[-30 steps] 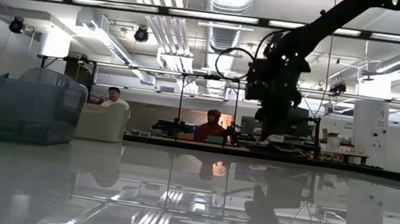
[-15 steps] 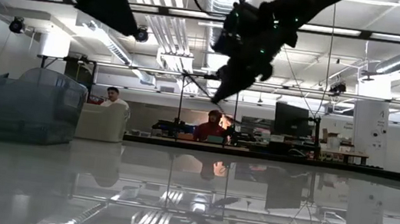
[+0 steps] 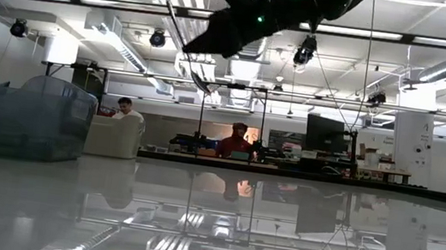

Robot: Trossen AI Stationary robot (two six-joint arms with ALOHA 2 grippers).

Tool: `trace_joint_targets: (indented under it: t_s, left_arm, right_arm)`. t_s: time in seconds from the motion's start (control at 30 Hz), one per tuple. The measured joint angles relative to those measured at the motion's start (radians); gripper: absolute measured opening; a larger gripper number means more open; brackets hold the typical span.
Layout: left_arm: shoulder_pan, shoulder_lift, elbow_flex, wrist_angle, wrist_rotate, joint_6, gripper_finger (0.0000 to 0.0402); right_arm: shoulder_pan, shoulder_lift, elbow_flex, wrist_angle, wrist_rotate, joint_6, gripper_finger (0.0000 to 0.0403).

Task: Sort silverware by color (type)
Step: Put the black spoon into the black bin

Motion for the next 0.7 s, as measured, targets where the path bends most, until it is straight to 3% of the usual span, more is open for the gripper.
trace_joint_targets:
  t_s: [0.17,0.7]
  left_arm:
    - [0.003,0.007,0.0,0.007,0.0,-0.021,0.0093]
    - [0.055,-0.002,0.0,0.016,0.0,-0.022,0.0093]
  right_arm:
    - [0.011,0.001,-0.011,0.092,0.028,0.033,0.0009]
    - [0.089,0.006,-0.012,0.106,0.014,-0.03,0.0009]
